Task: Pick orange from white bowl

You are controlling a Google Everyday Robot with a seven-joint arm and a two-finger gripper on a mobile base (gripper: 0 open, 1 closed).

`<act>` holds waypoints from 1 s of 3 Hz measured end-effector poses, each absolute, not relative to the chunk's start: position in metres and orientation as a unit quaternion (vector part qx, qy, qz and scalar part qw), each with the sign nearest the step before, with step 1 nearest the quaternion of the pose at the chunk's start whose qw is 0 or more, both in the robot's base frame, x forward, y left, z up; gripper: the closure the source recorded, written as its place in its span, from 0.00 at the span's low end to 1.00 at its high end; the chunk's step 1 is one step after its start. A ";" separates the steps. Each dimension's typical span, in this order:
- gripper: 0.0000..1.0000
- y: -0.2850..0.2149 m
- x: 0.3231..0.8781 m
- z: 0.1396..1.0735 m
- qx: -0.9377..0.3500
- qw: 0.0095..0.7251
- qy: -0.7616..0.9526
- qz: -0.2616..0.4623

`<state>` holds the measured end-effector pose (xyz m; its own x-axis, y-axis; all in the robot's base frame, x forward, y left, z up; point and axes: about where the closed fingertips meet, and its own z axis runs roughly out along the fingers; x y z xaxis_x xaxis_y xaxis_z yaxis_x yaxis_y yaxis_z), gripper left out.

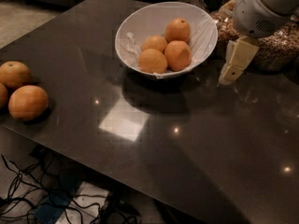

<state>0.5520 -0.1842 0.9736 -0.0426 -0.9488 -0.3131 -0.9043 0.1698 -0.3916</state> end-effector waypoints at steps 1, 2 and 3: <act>0.00 -0.183 0.555 0.971 -0.640 0.253 0.725 -0.044; 0.00 -0.176 0.568 0.962 -0.622 0.254 0.740 -0.032; 0.00 -0.169 0.586 0.953 -0.590 0.258 0.765 -0.002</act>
Offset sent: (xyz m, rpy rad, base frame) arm 0.0348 0.0143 -0.0239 0.0697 0.0540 -0.1083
